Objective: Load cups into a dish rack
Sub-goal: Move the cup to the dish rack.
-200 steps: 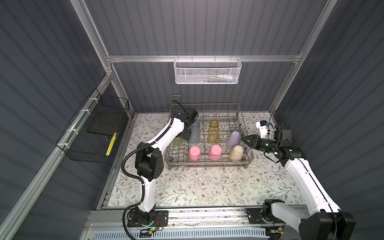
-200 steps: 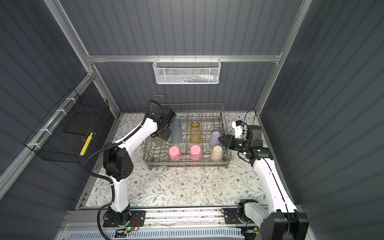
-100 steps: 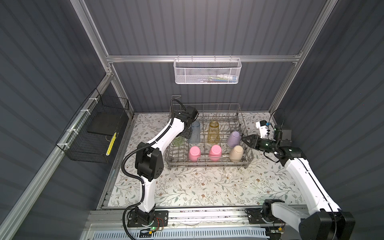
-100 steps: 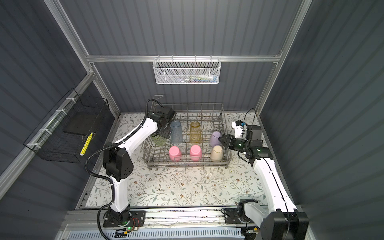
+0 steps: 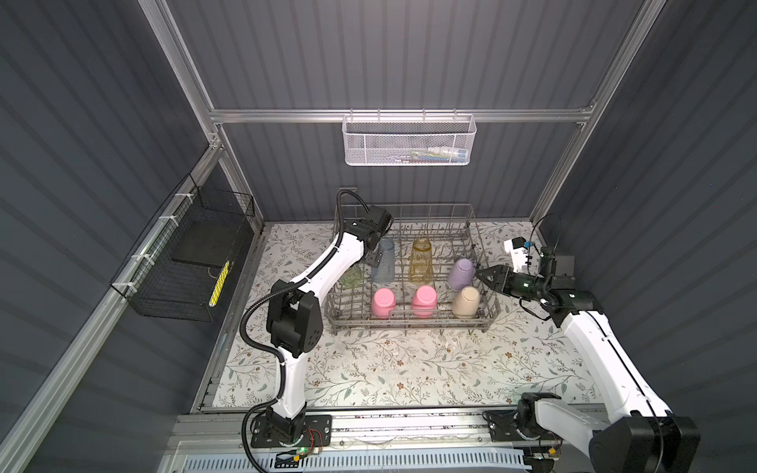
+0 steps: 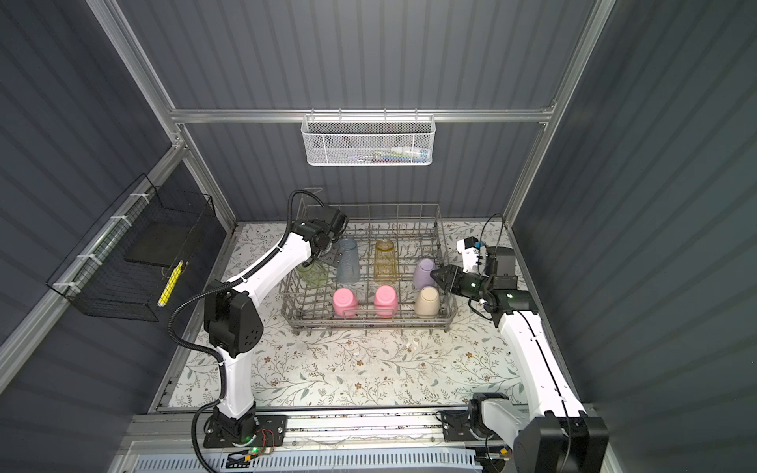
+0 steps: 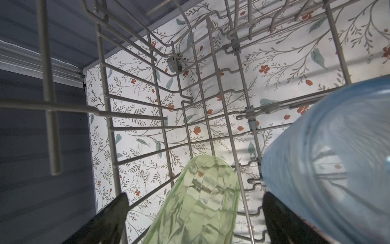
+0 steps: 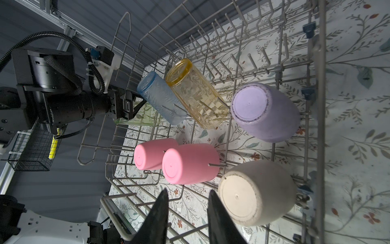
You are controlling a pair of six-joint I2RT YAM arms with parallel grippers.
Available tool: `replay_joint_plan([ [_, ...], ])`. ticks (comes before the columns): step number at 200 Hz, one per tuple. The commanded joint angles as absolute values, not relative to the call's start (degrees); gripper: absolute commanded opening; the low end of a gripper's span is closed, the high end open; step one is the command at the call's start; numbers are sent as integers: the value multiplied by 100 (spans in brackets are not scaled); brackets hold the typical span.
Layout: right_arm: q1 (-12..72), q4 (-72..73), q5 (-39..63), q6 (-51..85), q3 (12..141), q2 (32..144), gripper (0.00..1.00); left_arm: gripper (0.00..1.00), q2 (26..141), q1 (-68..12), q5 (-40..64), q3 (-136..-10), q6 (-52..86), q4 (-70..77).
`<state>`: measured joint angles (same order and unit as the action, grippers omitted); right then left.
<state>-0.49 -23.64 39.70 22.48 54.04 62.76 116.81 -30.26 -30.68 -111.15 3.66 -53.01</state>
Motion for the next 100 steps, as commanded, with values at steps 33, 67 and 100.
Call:
replay_joint_plan([
  [33,-70,-2312,4029,2215,5379,6275,34,100,11594,-2986,-3172,-11112,149,-4718],
  [67,-70,-2312,4048,2224,5379,6261,34,100,11509,-2988,-3179,-11202,149,-4595],
  [100,-67,-2295,4049,2232,5353,6249,34,100,11438,-3002,-3115,-11246,181,-4739],
])
